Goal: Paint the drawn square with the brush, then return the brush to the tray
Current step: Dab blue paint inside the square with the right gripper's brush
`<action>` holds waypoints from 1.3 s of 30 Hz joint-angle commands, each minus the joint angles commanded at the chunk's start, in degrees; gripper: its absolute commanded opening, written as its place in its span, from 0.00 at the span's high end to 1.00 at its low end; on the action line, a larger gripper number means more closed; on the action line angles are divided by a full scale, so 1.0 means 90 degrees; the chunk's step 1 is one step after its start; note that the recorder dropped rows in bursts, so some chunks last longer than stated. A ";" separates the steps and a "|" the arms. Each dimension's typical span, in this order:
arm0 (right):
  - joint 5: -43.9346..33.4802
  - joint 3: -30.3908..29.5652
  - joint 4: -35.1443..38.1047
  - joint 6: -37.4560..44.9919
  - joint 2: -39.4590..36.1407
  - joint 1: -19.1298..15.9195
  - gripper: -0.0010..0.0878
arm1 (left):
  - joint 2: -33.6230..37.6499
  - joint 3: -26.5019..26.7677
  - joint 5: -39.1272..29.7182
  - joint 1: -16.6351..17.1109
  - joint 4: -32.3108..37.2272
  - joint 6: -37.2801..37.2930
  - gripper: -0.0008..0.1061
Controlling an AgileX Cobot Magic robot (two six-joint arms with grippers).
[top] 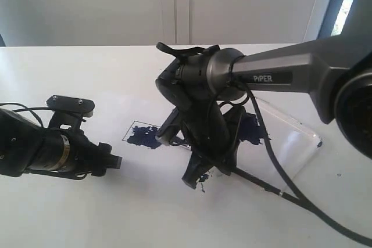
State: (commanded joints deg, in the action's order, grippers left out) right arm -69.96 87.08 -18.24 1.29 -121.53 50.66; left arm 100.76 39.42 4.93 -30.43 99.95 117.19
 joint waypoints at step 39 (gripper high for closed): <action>0.0000 0.1627 0.0392 -0.0022 -0.1203 0.0078 0.99 | 0.0000 0.0000 0.0005 0.0000 0.0000 -0.0013 0.30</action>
State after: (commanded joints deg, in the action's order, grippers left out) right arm -69.96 101.72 -14.71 1.09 -132.35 51.36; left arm 100.76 39.42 4.98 -30.43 99.95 117.07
